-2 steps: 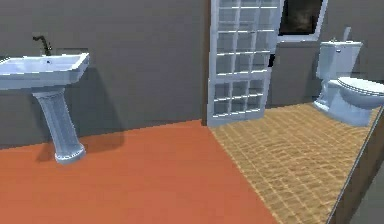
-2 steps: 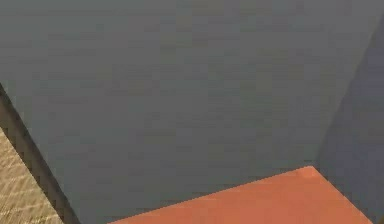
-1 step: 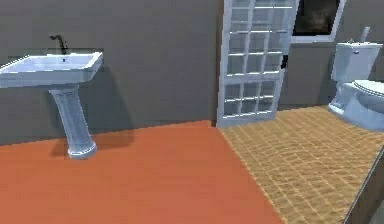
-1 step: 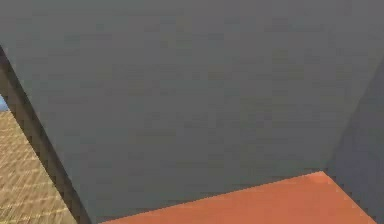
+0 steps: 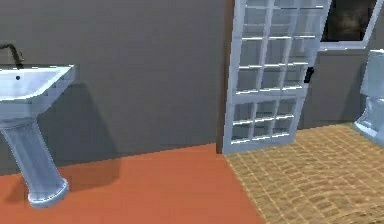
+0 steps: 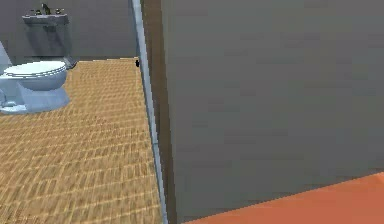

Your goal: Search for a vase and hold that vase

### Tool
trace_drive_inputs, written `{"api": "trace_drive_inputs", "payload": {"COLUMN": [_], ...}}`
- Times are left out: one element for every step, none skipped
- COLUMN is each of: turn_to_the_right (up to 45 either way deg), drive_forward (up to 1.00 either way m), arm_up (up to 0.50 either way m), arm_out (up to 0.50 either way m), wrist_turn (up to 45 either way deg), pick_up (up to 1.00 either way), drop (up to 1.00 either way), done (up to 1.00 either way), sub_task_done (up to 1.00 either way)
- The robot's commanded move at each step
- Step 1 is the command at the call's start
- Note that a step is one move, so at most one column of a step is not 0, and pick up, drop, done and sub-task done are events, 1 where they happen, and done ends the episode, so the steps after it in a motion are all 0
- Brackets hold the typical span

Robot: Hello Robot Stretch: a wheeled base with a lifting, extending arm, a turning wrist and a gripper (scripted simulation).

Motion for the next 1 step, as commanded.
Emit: {"api": "trace_drive_inputs", "payload": {"turn_to_the_right": [3.0], "drive_forward": [0.0], "arm_up": [0.0], "arm_out": [0.0], "wrist_turn": [0.0], "pick_up": [0.0], "drop": [0.0], "done": [0.0], "sub_task_done": [0.0]}}
